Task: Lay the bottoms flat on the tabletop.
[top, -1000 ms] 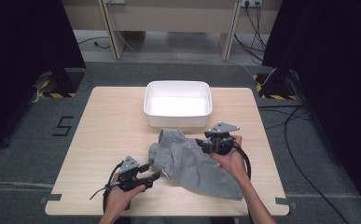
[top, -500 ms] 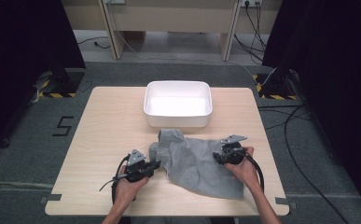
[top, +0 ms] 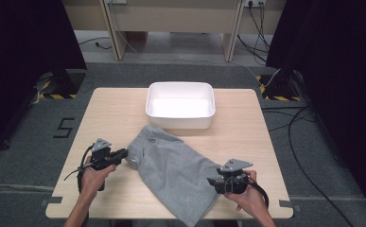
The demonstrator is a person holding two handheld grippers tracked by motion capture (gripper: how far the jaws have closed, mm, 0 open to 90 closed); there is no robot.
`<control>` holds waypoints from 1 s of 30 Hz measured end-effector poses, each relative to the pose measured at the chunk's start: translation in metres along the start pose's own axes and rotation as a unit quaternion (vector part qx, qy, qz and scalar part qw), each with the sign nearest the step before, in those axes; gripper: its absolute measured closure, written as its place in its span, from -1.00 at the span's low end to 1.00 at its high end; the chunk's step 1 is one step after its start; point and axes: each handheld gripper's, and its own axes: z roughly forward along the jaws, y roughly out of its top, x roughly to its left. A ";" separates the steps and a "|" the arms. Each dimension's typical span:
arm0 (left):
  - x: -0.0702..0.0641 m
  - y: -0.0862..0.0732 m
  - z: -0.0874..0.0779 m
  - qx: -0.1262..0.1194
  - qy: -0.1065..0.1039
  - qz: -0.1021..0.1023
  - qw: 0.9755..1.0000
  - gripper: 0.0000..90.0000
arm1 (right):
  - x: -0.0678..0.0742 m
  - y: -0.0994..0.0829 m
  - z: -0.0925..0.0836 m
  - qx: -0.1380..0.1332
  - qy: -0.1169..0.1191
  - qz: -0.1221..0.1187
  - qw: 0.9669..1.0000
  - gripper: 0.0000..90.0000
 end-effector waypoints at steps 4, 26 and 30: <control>0.004 0.000 -0.002 -0.018 0.046 -0.020 0.999 0.21 | -0.012 0.013 0.005 -0.005 -0.010 0.010 1.000 -0.02; -0.060 -0.015 0.050 0.053 0.017 0.069 0.996 0.12 | 0.017 -0.004 0.027 0.076 0.078 -0.048 0.993 0.28; -0.073 0.004 0.048 0.036 0.009 0.069 0.997 0.03 | 0.006 0.005 0.023 0.020 0.046 0.005 0.999 0.05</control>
